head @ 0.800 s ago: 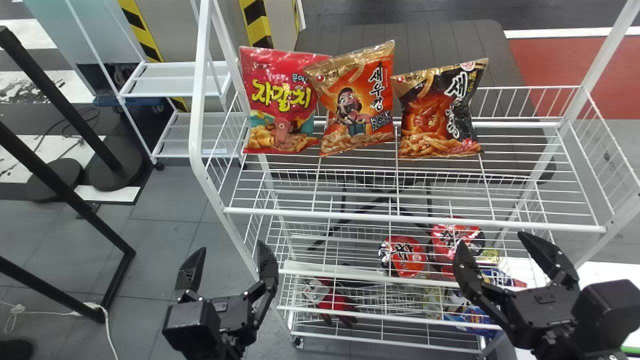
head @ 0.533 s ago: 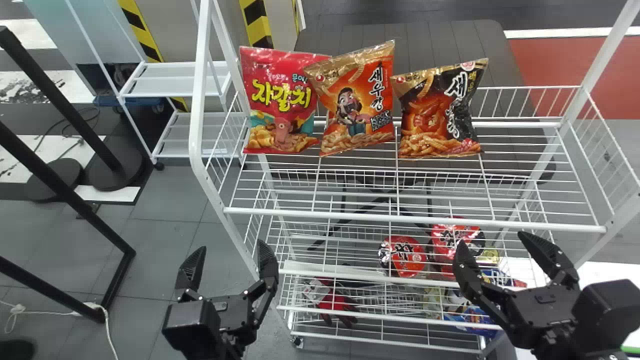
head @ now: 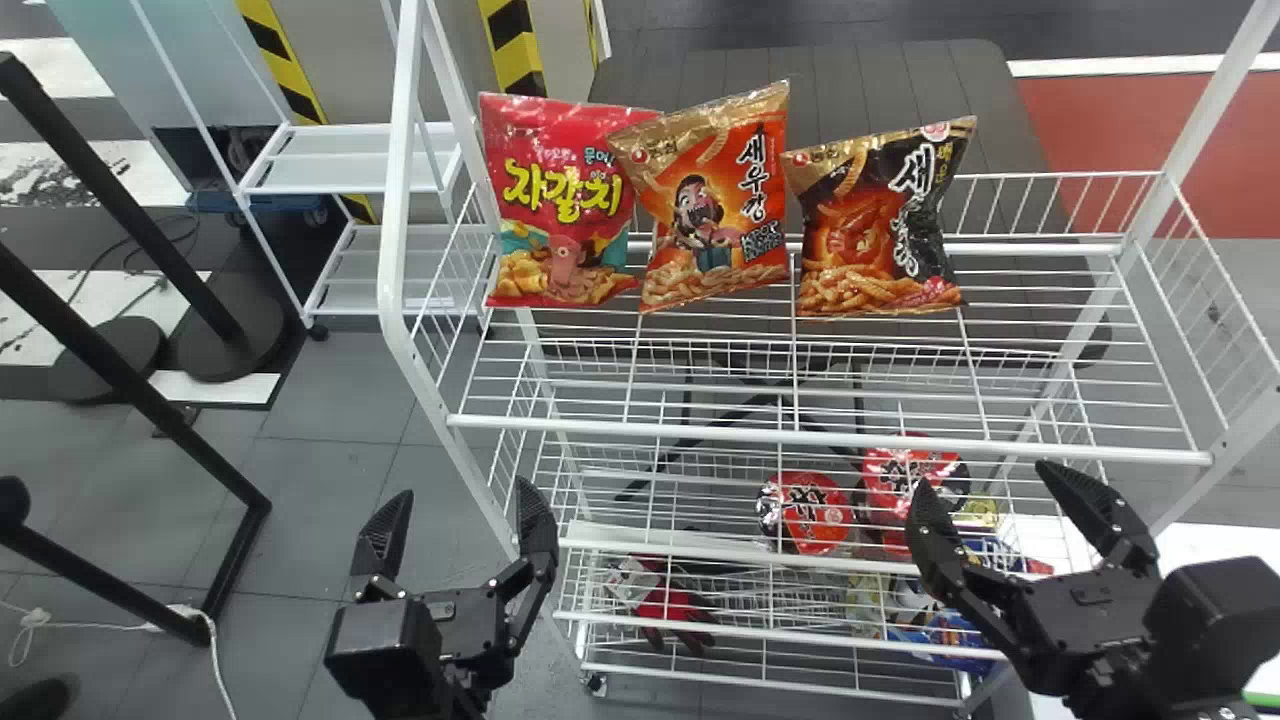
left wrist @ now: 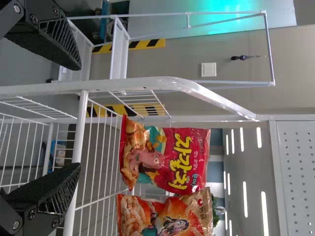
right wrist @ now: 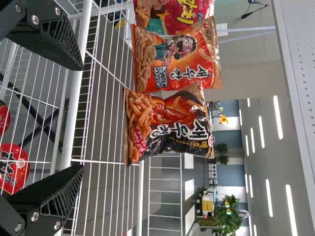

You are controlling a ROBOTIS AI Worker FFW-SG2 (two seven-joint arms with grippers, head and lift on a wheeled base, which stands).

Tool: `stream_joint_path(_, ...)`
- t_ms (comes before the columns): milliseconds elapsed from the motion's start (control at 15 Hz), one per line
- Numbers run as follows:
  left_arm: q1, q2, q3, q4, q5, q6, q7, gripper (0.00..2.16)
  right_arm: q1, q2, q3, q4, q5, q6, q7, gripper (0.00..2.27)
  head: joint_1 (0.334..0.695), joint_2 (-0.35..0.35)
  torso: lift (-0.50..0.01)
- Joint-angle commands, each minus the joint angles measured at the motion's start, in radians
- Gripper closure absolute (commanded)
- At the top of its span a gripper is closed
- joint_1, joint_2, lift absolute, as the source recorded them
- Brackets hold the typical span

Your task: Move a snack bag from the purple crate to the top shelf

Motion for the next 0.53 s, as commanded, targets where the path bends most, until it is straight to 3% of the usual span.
stream_joint_path(0,0.001,0.000,0.000,-0.002,0.000,0.003,0.000,0.12,-0.001,-0.002,0.002,-0.003,0.006,0.017,0.000,0.10,0.695,0.131,-0.002)
stream_joint_path(467,0.003,0.000,-0.002,-0.003,-0.002,0.009,0.002,0.12,-0.002,-0.003,0.008,-0.014,0.005,0.051,-0.003,0.09,0.695,0.135,-0.033)
